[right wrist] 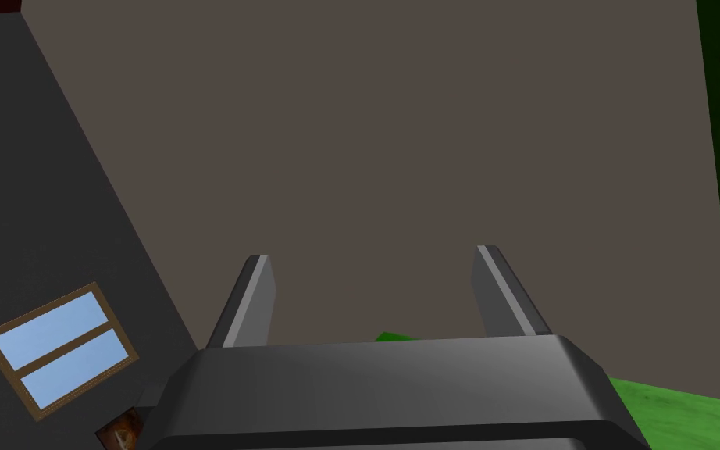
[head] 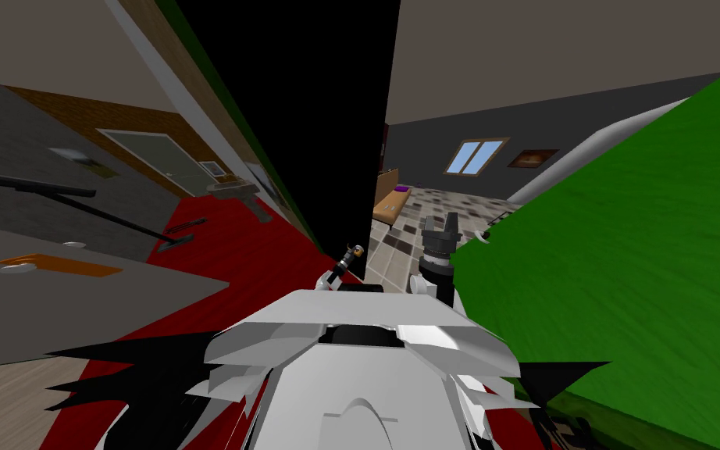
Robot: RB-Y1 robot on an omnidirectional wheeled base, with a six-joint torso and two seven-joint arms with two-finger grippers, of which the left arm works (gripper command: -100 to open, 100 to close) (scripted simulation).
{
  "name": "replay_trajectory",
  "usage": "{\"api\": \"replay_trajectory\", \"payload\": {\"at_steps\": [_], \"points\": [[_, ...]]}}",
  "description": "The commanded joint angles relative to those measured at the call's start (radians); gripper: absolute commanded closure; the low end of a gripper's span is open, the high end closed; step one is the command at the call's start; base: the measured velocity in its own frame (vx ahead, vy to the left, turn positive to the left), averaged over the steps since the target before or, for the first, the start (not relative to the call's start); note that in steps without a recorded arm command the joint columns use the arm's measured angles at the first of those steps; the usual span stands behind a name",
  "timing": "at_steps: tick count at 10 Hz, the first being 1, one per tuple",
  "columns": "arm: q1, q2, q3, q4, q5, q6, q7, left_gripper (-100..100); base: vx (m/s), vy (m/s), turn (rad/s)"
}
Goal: Push the door open
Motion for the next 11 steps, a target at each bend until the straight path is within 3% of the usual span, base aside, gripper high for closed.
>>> {"api": "replay_trajectory", "payload": {"at_steps": [1, 11], "points": [[-0.004, 0.007, 0.017, -0.018, 0.008, 0.001, -0.006, 100, 0.143, -0.141, 0.031], [-0.004, 0.010, 0.136, -0.006, 0.068, 0.013, -0.071, 100, 0.130, -0.133, 0.054]]}}
